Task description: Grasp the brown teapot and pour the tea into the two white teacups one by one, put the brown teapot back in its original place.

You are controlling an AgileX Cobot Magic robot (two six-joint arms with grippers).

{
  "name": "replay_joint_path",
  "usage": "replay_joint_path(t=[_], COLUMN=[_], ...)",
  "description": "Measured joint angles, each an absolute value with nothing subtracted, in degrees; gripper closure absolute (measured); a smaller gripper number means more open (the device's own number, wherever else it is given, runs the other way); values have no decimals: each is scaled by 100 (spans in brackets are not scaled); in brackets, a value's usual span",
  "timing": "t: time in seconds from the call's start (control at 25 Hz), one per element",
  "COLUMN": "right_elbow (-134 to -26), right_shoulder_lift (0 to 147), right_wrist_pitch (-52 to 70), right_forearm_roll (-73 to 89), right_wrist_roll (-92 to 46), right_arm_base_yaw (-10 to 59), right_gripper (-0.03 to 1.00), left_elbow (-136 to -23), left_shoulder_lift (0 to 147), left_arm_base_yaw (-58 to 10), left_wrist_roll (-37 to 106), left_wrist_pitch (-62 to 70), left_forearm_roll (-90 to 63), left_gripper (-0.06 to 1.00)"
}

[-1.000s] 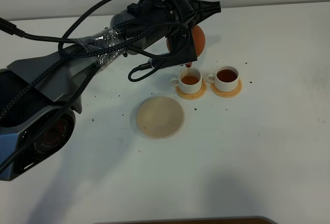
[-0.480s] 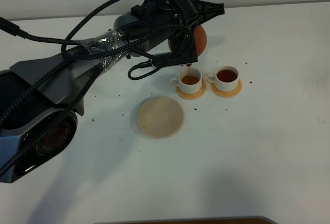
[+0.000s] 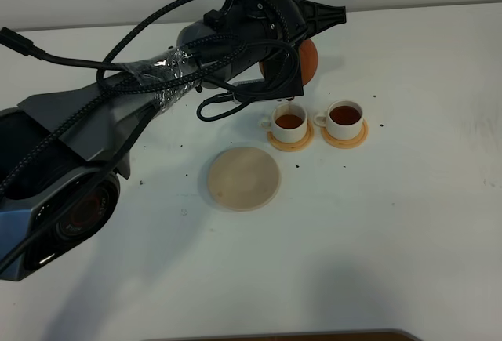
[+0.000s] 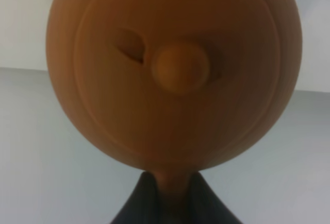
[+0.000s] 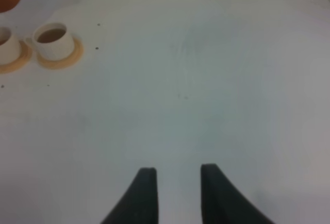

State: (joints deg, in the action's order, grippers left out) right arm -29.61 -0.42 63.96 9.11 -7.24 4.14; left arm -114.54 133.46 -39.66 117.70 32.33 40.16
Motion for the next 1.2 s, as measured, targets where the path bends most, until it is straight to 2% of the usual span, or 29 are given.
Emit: replay_joint_path(t=[1.2], right_elbow=[-2961], right_shoulder_lift=[-42], right_wrist_pitch=[6396], right_forearm_roll=[911], right_wrist_roll=[-724], right_arm_base_yaw=[414], right_gripper=[73], left_elbow=[-11454], left_shoulder_lift=[13346], left_arm_base_yaw=[-4079], left_wrist_roll=[11770], left_wrist_pitch=[3173], left_forearm_roll=[4323], left_gripper=[80])
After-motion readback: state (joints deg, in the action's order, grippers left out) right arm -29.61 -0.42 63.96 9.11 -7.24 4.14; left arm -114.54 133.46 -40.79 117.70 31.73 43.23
